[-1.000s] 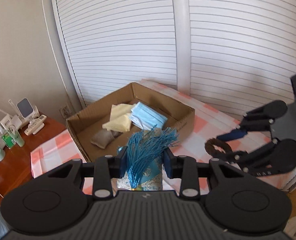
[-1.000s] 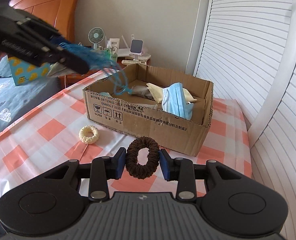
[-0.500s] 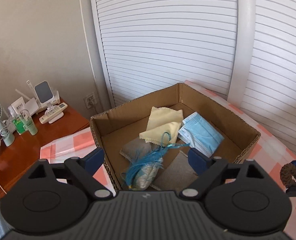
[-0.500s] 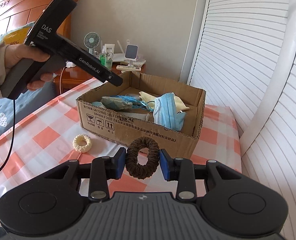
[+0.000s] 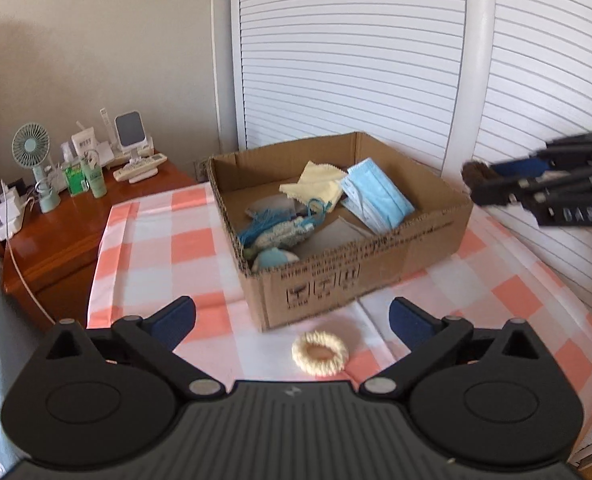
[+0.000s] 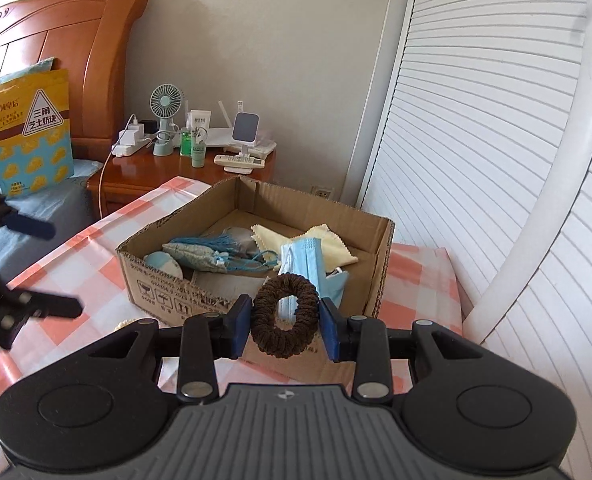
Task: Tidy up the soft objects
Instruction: 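Drop the sachet into the box with the left tool while the right tool carries the scrunchie in, then pull both tools back from the box toward the cream scrunchie and pink strip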
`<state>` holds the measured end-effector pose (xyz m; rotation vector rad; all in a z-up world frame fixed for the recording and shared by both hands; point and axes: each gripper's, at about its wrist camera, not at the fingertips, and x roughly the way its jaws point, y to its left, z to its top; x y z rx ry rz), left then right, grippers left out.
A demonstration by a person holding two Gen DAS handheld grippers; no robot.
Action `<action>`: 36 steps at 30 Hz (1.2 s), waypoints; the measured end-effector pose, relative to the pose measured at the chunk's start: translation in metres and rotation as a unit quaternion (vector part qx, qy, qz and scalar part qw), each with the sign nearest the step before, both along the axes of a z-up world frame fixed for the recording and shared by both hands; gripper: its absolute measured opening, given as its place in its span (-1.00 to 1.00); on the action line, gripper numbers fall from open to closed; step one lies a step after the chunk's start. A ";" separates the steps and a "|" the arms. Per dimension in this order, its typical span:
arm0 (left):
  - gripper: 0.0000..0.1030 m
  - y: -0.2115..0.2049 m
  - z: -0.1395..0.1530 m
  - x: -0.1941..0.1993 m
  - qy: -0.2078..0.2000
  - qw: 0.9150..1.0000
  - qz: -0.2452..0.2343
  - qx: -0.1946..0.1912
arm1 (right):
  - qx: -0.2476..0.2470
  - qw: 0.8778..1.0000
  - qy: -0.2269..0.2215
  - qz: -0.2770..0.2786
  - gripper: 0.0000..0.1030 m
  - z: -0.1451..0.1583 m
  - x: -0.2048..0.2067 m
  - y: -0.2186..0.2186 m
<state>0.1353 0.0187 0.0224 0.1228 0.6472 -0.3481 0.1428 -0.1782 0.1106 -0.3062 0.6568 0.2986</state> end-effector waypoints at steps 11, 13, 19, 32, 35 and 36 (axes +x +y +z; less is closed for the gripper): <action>0.99 0.013 -0.020 -0.056 0.025 1.000 0.016 -0.010 | 0.014 0.998 -0.015 -0.051 0.82 0.005 0.065 -0.001; 0.99 0.016 -0.021 -0.058 0.027 0.999 0.022 -0.011 | 0.028 0.998 -0.013 -0.056 0.94 0.001 0.064 -0.003; 0.99 0.019 -0.022 -0.062 0.028 0.999 0.028 -0.008 | 0.032 0.997 0.004 -0.064 1.00 -0.009 0.045 0.001; 0.99 0.025 -0.022 -0.070 0.014 0.999 0.053 0.005 | 0.061 0.996 0.043 -0.043 1.00 -0.047 -0.002 0.035; 0.99 0.028 -0.024 -0.072 0.014 0.998 0.058 0.007 | 0.065 0.995 0.065 -0.037 1.00 -0.068 -0.002 0.049; 0.99 0.029 -0.024 -0.072 0.014 0.998 0.061 0.007 | 0.068 0.995 0.070 -0.037 1.00 -0.073 -0.001 0.053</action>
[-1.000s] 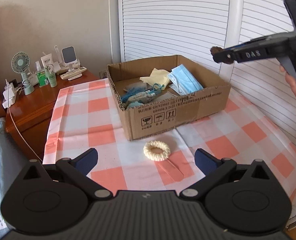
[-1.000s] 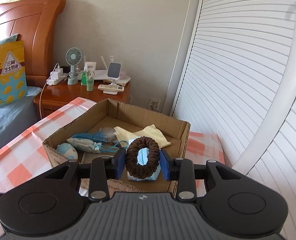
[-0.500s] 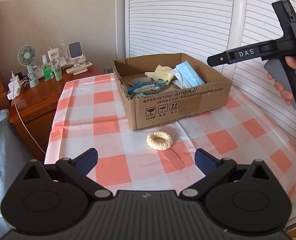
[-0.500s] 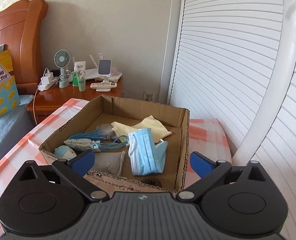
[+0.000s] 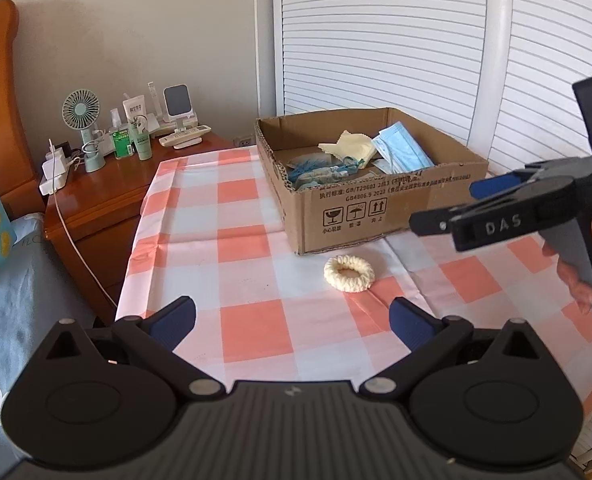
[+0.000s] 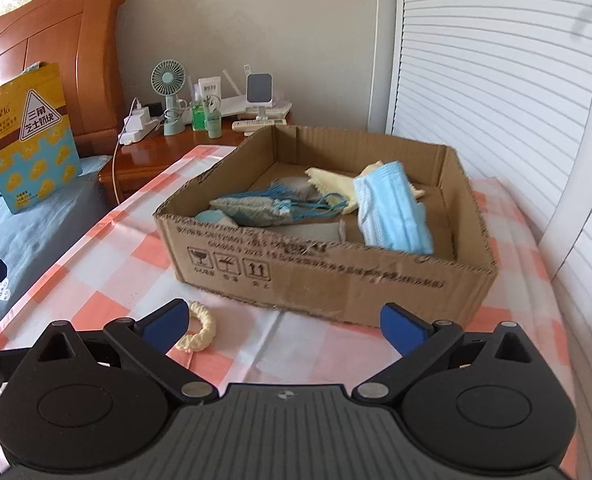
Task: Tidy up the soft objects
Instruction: 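Pull both tools back from the box toward the cream scrunchie and pink strip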
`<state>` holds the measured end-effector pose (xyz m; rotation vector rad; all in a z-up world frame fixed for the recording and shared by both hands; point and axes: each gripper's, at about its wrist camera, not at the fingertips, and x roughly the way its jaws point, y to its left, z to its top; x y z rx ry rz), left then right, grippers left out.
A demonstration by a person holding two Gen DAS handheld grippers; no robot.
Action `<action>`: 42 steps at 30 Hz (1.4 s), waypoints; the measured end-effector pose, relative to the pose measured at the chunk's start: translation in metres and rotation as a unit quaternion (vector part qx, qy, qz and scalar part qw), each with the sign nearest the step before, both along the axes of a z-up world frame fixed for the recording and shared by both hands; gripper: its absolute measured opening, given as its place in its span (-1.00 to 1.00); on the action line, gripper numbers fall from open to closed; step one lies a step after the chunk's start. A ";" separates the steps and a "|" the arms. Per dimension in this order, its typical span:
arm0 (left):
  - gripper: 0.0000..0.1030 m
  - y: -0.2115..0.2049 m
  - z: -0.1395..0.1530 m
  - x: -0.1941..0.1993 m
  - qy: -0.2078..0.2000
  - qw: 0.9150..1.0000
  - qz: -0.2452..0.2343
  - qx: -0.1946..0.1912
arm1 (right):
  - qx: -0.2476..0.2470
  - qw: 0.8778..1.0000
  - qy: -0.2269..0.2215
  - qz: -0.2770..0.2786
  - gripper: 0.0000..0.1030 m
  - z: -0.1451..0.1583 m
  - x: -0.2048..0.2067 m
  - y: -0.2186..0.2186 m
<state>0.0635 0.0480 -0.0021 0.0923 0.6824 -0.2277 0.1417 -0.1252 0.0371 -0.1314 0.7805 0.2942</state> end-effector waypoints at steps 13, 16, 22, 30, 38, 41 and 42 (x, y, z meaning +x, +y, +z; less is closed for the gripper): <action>0.99 0.025 -0.016 0.004 0.011 0.999 0.047 0.009 | -0.018 0.999 0.034 -0.011 1.00 -0.053 0.019 0.057; 0.99 0.023 -0.019 0.006 0.014 0.999 0.043 0.013 | -0.017 0.999 0.039 -0.025 1.00 -0.057 0.023 0.059; 0.99 0.020 -0.024 0.009 0.021 0.999 0.037 0.017 | -0.015 0.998 0.036 -0.057 1.00 -0.058 0.025 0.047; 0.99 0.009 -0.031 0.010 0.031 0.999 0.019 0.030 | -0.008 0.995 0.030 -0.093 1.00 -0.053 0.021 0.023; 0.99 -0.004 -0.032 0.009 0.032 0.999 0.002 0.044 | -0.022 0.992 0.025 -0.123 1.00 -0.052 0.021 0.000; 0.99 -0.007 -0.031 0.009 0.032 0.998 -0.003 0.047 | -0.030 0.991 0.024 -0.130 1.00 -0.051 0.018 -0.007; 0.99 -0.008 -0.031 0.009 0.031 0.998 -0.004 0.049 | -0.038 0.990 0.023 -0.130 1.00 -0.051 0.017 -0.009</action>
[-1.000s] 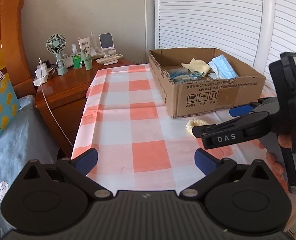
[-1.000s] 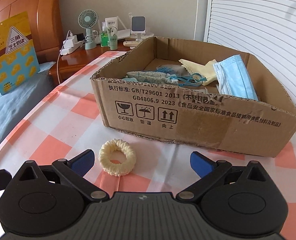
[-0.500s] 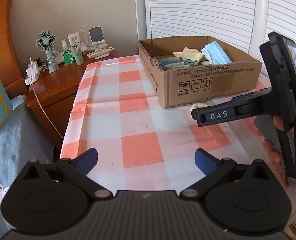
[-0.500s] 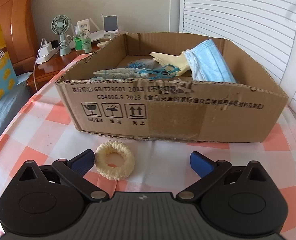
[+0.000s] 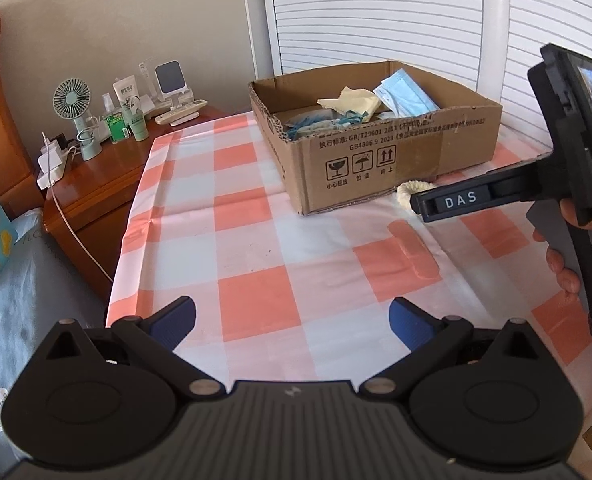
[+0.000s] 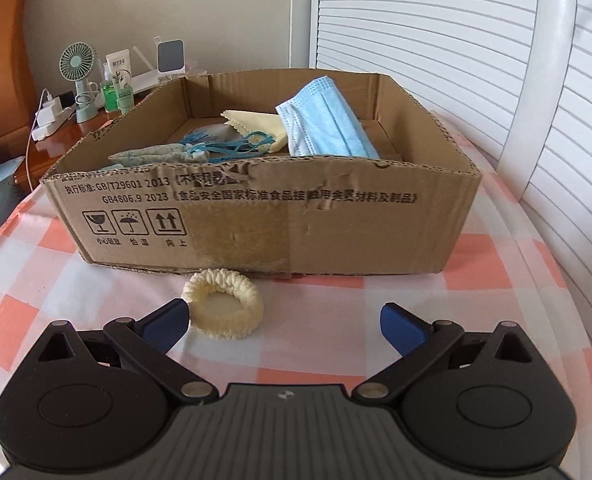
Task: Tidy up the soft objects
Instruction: 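Pull both tools back from the box toward the cream scrunchie and pink strip, then lower the left tool onto the pink bandage strip and close on it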
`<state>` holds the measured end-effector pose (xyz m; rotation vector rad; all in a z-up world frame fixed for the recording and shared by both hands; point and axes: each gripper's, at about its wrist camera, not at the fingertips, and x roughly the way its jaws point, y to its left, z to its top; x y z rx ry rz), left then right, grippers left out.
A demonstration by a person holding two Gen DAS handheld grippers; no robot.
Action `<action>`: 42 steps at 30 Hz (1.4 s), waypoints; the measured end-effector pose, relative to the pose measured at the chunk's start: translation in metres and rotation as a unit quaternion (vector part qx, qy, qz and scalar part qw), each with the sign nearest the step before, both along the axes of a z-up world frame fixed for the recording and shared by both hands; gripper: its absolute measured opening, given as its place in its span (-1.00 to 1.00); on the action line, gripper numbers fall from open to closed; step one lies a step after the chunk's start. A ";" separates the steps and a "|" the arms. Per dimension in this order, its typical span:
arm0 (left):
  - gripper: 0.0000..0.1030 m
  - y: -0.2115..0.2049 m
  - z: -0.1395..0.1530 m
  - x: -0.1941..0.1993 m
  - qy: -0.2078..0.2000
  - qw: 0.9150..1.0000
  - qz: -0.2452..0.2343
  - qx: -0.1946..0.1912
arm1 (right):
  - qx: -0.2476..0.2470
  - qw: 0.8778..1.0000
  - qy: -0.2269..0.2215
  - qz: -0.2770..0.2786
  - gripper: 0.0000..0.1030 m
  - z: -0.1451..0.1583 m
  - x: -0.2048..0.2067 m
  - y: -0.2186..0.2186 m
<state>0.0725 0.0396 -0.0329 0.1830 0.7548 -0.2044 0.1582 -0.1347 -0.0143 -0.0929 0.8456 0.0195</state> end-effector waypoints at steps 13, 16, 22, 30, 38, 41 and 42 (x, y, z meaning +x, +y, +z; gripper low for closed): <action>0.99 -0.014 -0.001 0.005 0.011 1.000 -0.016 0.009 | -0.003 0.999 0.013 0.038 1.00 -0.004 -0.025 -0.022; 0.99 -0.019 -0.002 0.012 0.017 1.000 -0.014 0.008 | -0.003 0.999 0.014 0.048 1.00 -0.004 -0.030 -0.023; 0.99 -0.032 -0.008 0.034 0.040 0.999 -0.030 0.000 | -0.001 0.997 0.015 0.071 1.00 -0.002 -0.042 -0.027; 0.99 -0.056 -0.018 0.062 0.063 0.997 -0.040 -0.011 | 0.004 0.997 0.003 0.071 1.00 -0.002 -0.046 -0.033; 0.99 -0.051 -0.027 0.076 0.087 0.994 -0.030 -0.063 | 0.001 0.997 0.006 0.076 1.00 -0.002 -0.046 -0.037; 0.99 -0.054 -0.031 0.080 0.086 0.995 -0.018 -0.045 | 0.001 0.997 0.008 0.081 1.00 -0.001 -0.049 -0.039; 0.99 -0.056 -0.032 0.082 0.087 0.995 -0.018 -0.039 | 0.001 0.997 0.008 0.082 1.00 -0.001 -0.050 -0.039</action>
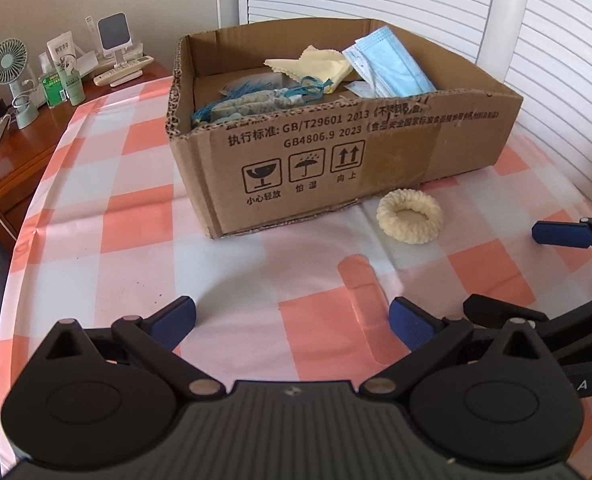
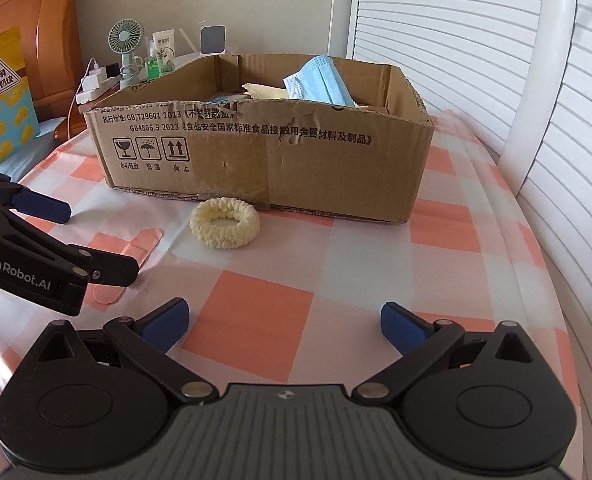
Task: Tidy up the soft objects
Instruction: 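Lower the left tool onto the pink bandage strip and close on it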
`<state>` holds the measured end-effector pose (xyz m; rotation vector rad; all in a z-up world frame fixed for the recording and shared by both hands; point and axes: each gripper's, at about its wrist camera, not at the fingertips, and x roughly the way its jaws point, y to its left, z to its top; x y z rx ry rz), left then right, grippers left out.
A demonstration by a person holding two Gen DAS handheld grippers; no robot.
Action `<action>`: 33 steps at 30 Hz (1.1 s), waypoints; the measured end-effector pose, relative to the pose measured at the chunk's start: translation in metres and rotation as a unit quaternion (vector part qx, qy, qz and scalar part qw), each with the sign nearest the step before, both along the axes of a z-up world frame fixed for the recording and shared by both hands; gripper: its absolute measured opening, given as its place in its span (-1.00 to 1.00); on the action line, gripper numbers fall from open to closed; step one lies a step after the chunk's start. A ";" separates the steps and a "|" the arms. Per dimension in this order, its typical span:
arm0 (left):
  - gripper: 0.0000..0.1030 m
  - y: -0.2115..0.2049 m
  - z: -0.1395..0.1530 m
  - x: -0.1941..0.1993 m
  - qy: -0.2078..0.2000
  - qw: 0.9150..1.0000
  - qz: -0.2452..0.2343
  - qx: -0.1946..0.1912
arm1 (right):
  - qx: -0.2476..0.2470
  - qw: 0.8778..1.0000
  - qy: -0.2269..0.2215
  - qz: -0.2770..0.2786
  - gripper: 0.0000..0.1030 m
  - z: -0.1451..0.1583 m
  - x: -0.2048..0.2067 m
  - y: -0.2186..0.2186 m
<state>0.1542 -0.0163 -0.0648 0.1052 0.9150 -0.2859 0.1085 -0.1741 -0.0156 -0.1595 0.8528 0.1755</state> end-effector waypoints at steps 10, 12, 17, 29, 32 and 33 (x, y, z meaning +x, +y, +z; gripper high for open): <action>0.99 0.003 -0.001 -0.006 -0.015 1.000 -0.001 0.011 | -0.001 1.000 -0.001 -0.002 1.00 0.000 -0.002 0.000; 0.99 0.010 -0.001 -0.007 -0.020 1.000 0.008 0.020 | -0.001 1.000 -0.001 -0.003 1.00 0.000 -0.001 0.000; 0.99 0.025 0.000 -0.009 -0.023 0.999 0.019 0.026 | -0.001 1.000 0.001 -0.003 1.00 0.000 0.000 0.000; 1.00 0.037 -0.004 -0.009 -0.015 1.000 -0.017 0.000 | 0.000 1.000 -0.003 -0.003 1.00 -0.001 -0.001 0.001; 1.00 0.037 -0.004 -0.008 -0.015 1.000 -0.019 0.000 | 0.001 1.000 -0.006 -0.003 1.00 -0.001 -0.002 0.000; 1.00 0.037 -0.004 -0.007 -0.015 1.000 -0.020 0.000 | 0.001 1.000 -0.007 -0.002 1.00 -0.001 -0.003 0.000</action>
